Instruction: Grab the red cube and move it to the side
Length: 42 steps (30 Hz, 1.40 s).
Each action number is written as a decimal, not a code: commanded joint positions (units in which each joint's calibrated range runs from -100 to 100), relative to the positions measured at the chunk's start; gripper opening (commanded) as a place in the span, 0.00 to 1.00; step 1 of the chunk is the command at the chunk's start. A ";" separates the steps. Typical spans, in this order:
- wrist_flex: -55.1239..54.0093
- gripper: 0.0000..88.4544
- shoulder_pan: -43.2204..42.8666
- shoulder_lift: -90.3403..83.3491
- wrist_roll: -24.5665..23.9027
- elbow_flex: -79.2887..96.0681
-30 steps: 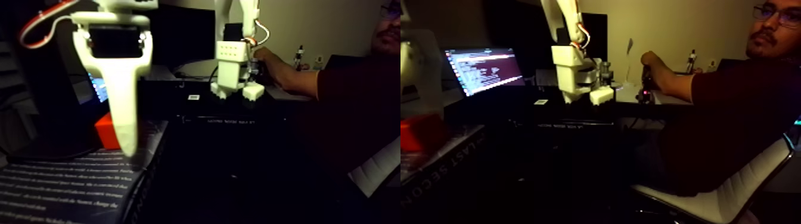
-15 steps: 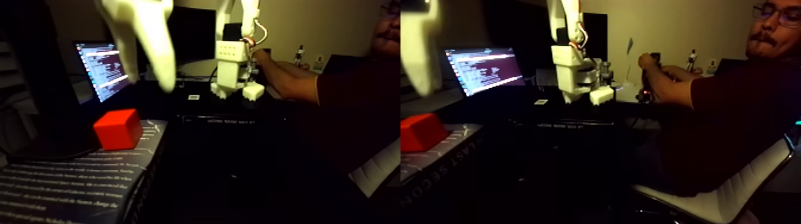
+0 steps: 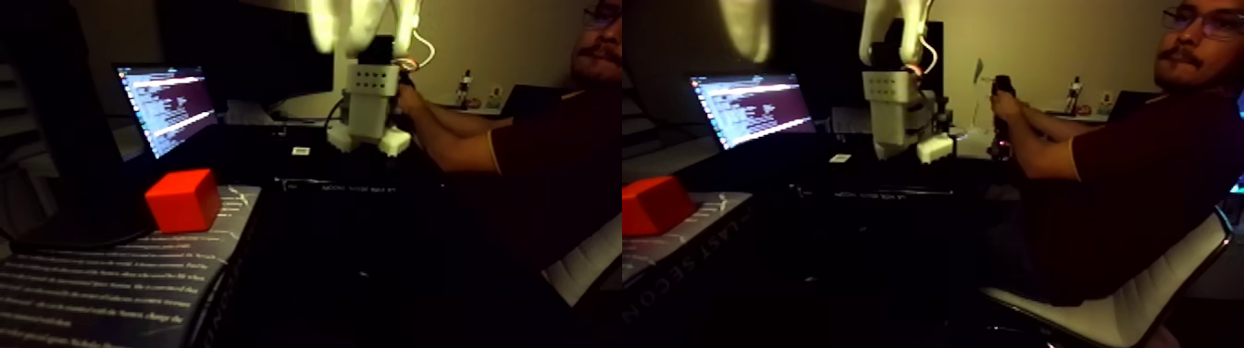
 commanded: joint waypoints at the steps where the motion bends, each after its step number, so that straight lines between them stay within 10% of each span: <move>1: -1.20 0.03 -7.74 -6.32 -11.51 4.48; 14: -28.22 0.01 -14.07 -41.86 -24.52 54.19; 42: -21.30 0.01 -16.07 -76.74 -29.37 78.50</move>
